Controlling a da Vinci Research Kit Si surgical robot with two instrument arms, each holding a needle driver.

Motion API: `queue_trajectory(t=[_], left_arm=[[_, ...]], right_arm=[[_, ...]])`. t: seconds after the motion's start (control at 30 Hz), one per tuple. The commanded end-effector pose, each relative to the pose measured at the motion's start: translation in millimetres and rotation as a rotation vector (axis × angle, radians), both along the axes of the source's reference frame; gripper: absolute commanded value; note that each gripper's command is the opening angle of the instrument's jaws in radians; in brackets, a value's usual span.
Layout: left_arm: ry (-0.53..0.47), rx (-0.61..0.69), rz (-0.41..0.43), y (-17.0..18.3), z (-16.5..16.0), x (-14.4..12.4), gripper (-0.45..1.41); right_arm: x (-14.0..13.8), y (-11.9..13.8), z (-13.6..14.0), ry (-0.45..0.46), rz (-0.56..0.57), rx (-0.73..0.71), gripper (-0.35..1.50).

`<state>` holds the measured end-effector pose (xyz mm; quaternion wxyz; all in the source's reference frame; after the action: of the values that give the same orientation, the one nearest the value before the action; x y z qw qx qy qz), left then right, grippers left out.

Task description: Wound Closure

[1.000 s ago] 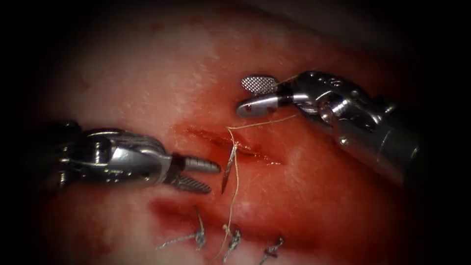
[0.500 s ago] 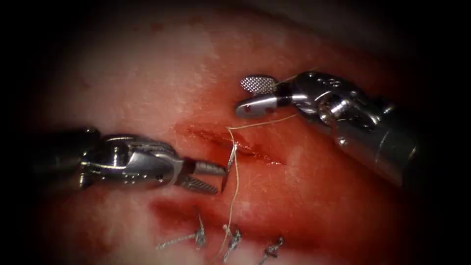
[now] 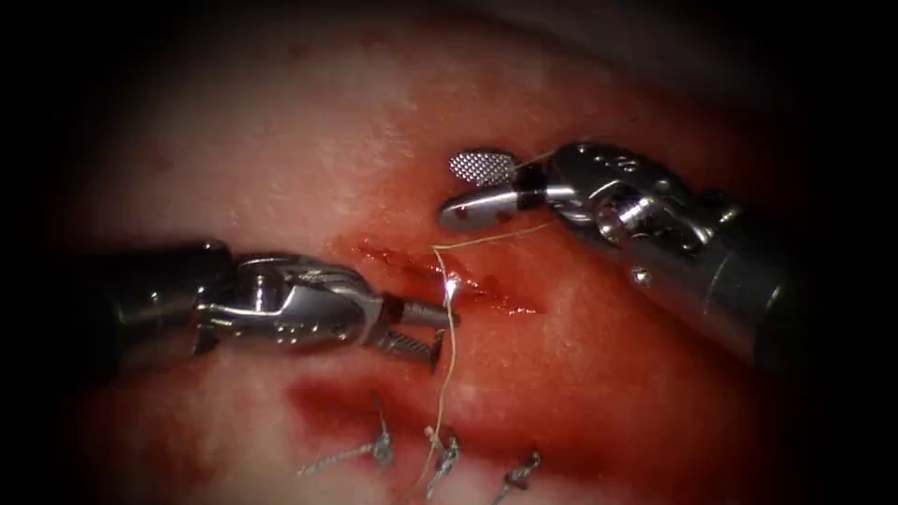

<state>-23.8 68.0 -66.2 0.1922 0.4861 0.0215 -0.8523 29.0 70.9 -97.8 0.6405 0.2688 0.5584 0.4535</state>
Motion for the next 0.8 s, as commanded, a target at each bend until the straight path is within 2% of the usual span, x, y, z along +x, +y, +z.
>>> queue_trajectory(t=[0.03,0.37,0.43,0.47,0.5,0.53,0.63,0.8], left_arm=[[-0.001,-0.004,0.002,0.1,0.7,-0.6,0.51],[-0.001,-0.001,0.005,0.2,1.3,-0.4,0.49],[0.009,0.038,-0.019,0.7,1.5,-0.5,0.45],[0.028,0.079,-0.059,1.1,1.7,-0.4,0.32],[0.035,0.101,-0.075,1.1,1.8,-0.3,0.09],[0.042,0.13,-0.092,1.1,1.9,-0.1,-0.35],[0.045,0.144,-0.099,0.6,1.7,0.1,-0.35],[0.044,0.173,-0.054,-0.8,0.4,1.1,-0.35]], right_arm=[[0.7,0.9,-0.1,0.004,0.001,-0.006,1.41],[0.6,0.9,-0.1,0.004,0.001,-0.006,1.4],[0.6,0.9,-0.1,0.004,0.001,-0.006,1.4],[0.6,0.9,-0.1,0.004,0.001,-0.006,1.4],[0.6,0.9,-0.1,0.004,0.001,-0.006,1.4],[0.6,0.9,-0.1,0.004,0.001,-0.006,1.4],[0.6,0.9,-0.1,0.004,0.0,-0.006,1.4],[0.5,0.9,-0.1,0.004,0.0,-0.006,1.4]])
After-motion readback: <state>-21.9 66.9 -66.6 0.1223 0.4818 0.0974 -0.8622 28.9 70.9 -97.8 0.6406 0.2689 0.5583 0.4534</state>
